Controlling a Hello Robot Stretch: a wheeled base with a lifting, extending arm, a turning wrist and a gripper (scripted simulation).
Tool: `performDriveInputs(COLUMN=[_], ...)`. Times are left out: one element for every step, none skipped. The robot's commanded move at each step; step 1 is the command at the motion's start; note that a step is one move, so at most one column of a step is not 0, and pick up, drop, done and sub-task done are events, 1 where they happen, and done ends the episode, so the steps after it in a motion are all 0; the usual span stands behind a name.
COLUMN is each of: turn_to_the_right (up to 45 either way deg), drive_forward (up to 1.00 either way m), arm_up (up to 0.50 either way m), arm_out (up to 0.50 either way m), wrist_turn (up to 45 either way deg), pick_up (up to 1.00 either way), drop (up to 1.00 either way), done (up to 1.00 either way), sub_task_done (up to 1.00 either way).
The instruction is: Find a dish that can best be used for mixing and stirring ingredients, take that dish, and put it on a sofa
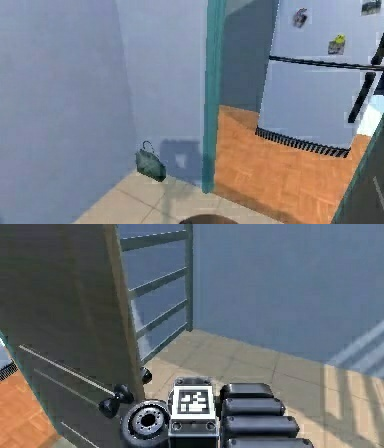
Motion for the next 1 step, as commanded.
performDriveInputs(turn_to_the_right=[15.0], drive_forward=[0.00], arm_up=[0.00], arm_out=[0.00], wrist_turn=[0.0], pick_up=[0.00], drop=[0.00], done=[0.00], sub_task_done=[0.00])
